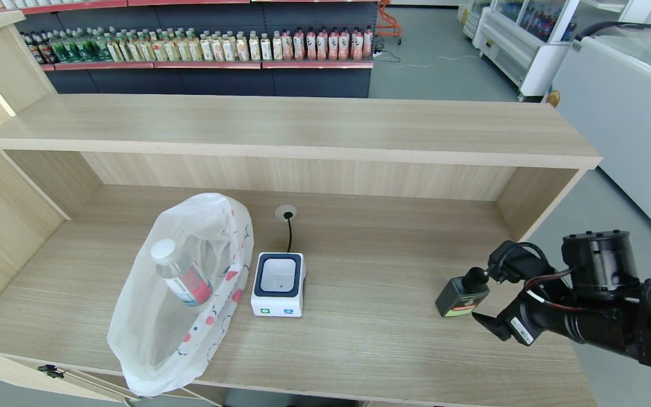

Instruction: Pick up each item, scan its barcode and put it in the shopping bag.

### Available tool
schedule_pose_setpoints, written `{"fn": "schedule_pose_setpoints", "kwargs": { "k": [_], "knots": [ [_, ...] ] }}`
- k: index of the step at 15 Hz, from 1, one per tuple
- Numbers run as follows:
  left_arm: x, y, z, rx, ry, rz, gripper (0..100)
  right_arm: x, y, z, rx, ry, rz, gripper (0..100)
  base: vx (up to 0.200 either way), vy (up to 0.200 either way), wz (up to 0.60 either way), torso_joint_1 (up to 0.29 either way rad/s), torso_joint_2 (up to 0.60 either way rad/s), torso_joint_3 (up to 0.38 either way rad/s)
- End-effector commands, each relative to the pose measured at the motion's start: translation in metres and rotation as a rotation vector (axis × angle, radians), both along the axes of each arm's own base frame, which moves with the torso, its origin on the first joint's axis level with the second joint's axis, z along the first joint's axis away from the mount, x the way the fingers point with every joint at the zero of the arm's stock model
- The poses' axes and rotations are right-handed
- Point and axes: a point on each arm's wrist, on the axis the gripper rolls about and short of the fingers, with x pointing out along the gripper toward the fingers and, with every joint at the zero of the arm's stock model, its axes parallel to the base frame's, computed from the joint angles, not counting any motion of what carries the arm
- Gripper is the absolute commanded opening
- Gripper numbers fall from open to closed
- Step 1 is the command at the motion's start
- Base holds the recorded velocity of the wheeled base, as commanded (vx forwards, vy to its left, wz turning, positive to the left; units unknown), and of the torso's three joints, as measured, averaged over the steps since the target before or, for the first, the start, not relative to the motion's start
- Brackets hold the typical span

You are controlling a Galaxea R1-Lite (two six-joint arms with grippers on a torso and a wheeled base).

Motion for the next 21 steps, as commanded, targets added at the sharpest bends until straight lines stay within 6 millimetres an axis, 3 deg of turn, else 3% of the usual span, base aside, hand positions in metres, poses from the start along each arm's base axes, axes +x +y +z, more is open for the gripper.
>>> {"fn": "schedule_pose_setpoints", "kwargs": {
  "k": [1, 4, 11, 12, 17, 21],
  "knots": [
    [0.0, 0.0, 0.0, 0.0, 0.0, 0.001, 100, 0.023, 0.008, -0.011, 0.0, 0.029, 0.013, 100, 0.0, 0.0, 0.0, 0.0, 0.0, 0.0],
    [0.0, 0.0, 0.0, 0.0, 0.0, 0.001, 100, 0.055, 0.018, -0.013, 0.048, 0.013, 0.079, 100, 0.0, 0.0, 0.0, 0.0, 0.0, 0.0],
    [0.0, 0.0, 0.0, 0.0, 0.0, 0.001, 100, 0.068, 0.024, -0.025, 0.043, 0.039, 0.084, 100, 0.0, 0.0, 0.0, 0.0, 0.0, 0.0],
    [0.0, 0.0, 0.0, 0.0, 0.0, 0.001, 100, 0.067, 0.023, -0.026, 0.043, 0.042, 0.084, 0, 0.0, 0.0, 0.0, 0.0, 0.0, 0.0],
    [0.0, 0.0, 0.0, 0.0, 0.0, 0.001, 100, 0.062, 0.023, -0.017, 0.051, 0.021, 0.083, 0, 0.0, 0.0, 0.0, 0.0, 0.0, 0.0],
    [0.0, 0.0, 0.0, 0.0, 0.0, 0.001, 100, 0.027, 0.013, 0.022, 0.068, -0.091, 0.078, 0, 0.0, 0.0, 0.0, 0.0, 0.0, 0.0]
  ]
}}
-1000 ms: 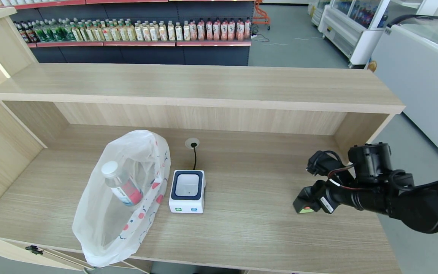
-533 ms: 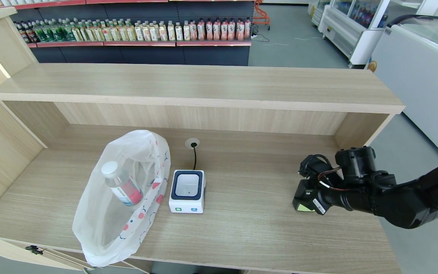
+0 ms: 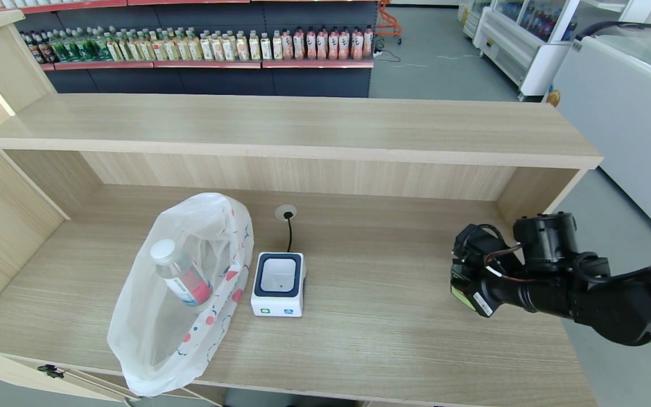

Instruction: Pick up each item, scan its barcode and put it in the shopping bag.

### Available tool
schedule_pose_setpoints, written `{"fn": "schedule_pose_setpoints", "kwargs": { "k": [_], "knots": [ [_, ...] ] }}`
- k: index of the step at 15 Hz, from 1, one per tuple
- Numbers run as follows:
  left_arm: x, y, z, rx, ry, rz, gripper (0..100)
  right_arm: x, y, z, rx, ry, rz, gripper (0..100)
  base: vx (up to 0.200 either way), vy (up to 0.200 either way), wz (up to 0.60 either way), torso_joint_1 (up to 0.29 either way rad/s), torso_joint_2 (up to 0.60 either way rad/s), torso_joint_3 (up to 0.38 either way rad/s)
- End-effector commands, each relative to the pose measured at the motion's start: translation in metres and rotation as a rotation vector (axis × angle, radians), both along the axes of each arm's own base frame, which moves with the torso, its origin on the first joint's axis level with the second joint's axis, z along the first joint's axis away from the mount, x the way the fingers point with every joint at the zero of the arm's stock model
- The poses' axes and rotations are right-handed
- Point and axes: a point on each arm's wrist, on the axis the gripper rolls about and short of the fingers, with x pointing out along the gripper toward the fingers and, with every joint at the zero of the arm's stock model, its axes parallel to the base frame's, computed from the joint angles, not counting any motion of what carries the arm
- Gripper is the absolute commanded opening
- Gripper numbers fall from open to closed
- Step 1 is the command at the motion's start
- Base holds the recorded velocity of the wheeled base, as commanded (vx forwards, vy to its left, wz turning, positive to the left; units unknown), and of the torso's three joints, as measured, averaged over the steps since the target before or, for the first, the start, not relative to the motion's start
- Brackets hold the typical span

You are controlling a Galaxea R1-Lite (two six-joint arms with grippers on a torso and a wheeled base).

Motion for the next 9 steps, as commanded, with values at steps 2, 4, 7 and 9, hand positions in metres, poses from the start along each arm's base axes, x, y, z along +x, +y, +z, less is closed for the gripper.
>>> {"fn": "schedule_pose_setpoints", "kwargs": {
  "k": [2, 4, 7, 9],
  "knots": [
    [0.0, 0.0, 0.0, -0.001, 0.0, 0.0, 100, -0.066, -0.021, 0.037, -0.009, -0.117, -0.059, 0, 0.0, 0.0, 0.0, 0.0, 0.0, 0.0],
    [0.0, 0.0, 0.0, -0.001, 0.0, 0.0, 100, -0.1, -0.034, 0.045, -0.016, -0.178, -0.083, 0, 0.0, 0.0, 0.0, 0.0, 0.0, 0.0],
    [0.0, 0.0, 0.0, 0.0, 0.0, 0.0, 100, -0.126, -0.04, 0.064, -0.14, -0.296, 0.001, 0, 0.0, 0.0, 0.0, 0.0, 0.0, 0.0],
    [0.0, 0.0, 0.0, 0.0, 0.0, 0.0, 100, -0.139, -0.035, 0.068, -0.216, -0.341, 0.142, 0, 0.0, 0.0, 0.0, 0.0, 0.0, 0.0]
  ]
}}
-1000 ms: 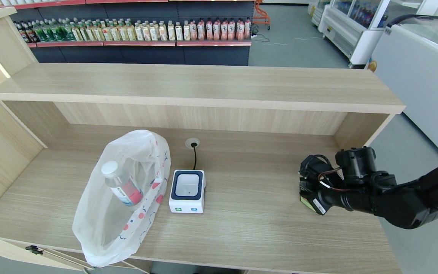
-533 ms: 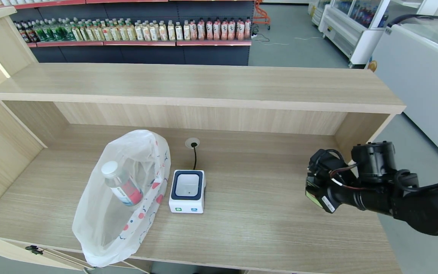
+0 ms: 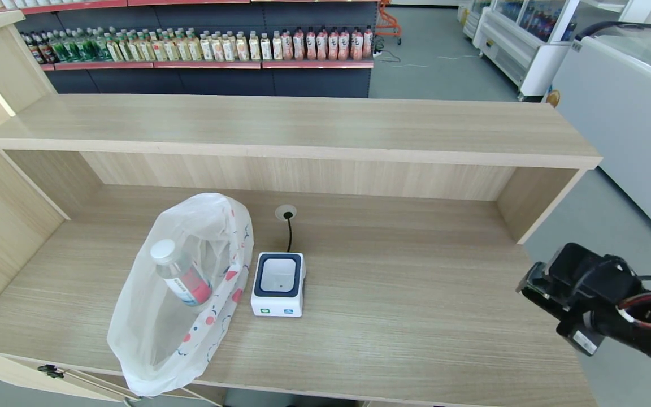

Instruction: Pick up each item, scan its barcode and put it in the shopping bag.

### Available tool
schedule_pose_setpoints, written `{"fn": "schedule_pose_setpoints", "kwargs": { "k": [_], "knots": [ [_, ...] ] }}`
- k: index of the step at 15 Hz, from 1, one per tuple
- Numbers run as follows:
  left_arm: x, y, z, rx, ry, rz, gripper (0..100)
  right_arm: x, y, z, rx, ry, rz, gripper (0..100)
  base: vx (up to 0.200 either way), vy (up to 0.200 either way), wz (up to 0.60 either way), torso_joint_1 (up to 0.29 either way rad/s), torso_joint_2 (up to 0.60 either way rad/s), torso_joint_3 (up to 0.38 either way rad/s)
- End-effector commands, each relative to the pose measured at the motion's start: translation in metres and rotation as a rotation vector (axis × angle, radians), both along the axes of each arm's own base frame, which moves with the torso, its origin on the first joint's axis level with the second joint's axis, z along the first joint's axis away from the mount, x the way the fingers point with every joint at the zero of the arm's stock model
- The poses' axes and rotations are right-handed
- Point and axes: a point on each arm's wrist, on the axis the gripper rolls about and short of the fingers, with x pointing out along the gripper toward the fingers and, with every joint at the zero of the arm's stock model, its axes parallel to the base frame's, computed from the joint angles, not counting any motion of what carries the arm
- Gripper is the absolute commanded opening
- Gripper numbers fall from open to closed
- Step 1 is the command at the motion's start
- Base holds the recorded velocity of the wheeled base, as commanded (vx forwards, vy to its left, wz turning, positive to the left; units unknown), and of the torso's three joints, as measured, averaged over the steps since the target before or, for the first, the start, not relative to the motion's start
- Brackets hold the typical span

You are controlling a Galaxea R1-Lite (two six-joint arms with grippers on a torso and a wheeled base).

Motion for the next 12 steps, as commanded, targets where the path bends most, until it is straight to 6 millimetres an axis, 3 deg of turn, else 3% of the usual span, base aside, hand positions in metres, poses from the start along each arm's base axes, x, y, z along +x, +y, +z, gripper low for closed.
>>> {"fn": "schedule_pose_setpoints", "kwargs": {
  "k": [1, 4, 8, 12],
  "knots": [
    [0.0, 0.0, 0.0, 0.001, 0.0, 0.0, 100, -0.031, 0.004, 0.014, -0.048, -0.081, 0.22, 0, 0.0, 0.0, 0.0, 0.0, 0.0, 0.0],
    [0.0, 0.0, 0.0, 0.001, 0.0, 0.0, 100, -0.042, 0.01, 0.008, -0.405, -0.195, 0.615, 0, 0.0, 0.0, 0.0, 0.0, 0.0, 0.0],
    [0.0, 0.0, 0.0, 0.0, 0.0, 0.0, 100, -0.048, 0.035, -0.018, -0.842, -0.331, 1.133, 0, 0.0, 0.0, 0.0, 0.0, 0.0, 0.0],
    [0.0, 0.0, 0.0, 0.001, 0.0, 0.0, 100, -0.045, 0.073, -0.034, -0.997, -0.513, 1.409, 0, 0.0, 0.0, 0.0, 0.0, 0.0, 0.0]
  ]
}}
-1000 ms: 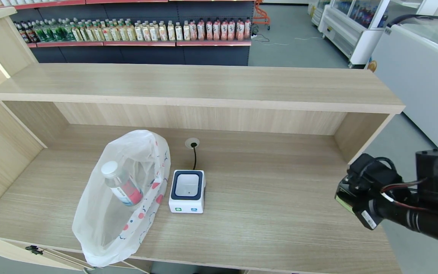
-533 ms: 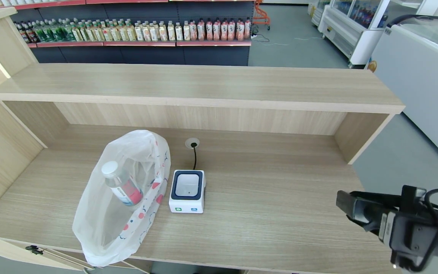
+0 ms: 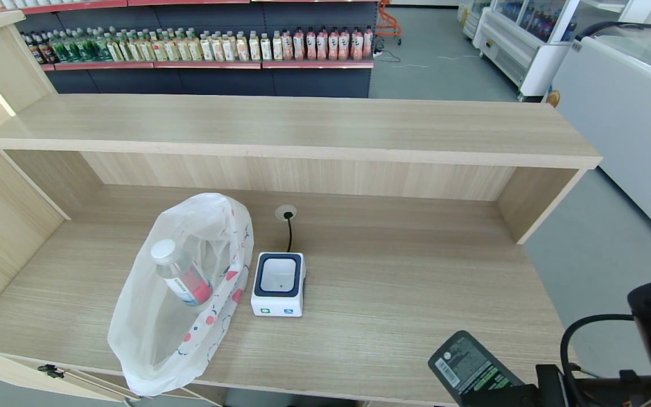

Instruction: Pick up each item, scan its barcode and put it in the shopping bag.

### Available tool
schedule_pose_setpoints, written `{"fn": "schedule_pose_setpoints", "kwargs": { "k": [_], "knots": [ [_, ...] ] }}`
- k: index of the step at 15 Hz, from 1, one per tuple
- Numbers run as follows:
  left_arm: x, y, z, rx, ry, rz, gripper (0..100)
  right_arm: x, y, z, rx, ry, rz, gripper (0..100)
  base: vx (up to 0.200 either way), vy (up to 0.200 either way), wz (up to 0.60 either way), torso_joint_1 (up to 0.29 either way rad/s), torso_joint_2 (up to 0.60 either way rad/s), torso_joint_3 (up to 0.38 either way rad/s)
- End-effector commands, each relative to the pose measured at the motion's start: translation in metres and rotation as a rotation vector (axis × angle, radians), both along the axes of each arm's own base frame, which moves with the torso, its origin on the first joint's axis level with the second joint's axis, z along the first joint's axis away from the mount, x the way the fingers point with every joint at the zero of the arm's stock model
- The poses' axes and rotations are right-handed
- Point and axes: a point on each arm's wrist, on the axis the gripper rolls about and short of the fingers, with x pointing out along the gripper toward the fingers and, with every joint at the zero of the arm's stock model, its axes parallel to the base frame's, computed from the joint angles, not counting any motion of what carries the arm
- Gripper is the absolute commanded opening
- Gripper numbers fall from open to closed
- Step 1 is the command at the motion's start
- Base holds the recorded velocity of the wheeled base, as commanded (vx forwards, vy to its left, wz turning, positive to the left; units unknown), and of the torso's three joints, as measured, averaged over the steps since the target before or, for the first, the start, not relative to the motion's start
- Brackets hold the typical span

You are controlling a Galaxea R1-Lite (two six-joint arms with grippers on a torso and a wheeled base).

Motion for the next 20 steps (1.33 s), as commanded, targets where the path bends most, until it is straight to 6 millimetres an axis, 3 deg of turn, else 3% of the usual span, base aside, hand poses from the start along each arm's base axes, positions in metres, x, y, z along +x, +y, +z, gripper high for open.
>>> {"fn": "schedule_pose_setpoints", "kwargs": {
  "k": [1, 3, 8, 20],
  "knots": [
    [0.0, 0.0, 0.0, -0.001, 0.0, 0.001, 100, 0.005, 0.03, -0.011, -0.035, -0.041, 0.17, 0, 0.0, 0.0, 0.0, 0.0, 0.0, 0.0],
    [0.0, 0.0, 0.0, -0.001, 0.0, 0.001, 100, 0.007, 0.047, -0.015, -0.008, -0.083, 0.241, 0, 0.0, 0.0, 0.0, 0.0, 0.0, 0.0],
    [0.0, 0.0, 0.0, -0.001, 0.0, 0.001, 100, 0.013, 0.063, -0.015, 0.038, -0.184, 0.313, 0, 0.0, 0.0, 0.0, 0.0, 0.0, 0.0],
    [0.0, 0.0, 0.0, -0.001, 0.0, 0.001, 100, -0.002, 0.077, 0.0, 0.09, -0.414, 0.469, 0, 0.0, 0.0, 0.0, 0.0, 0.0, 0.0]
  ]
}}
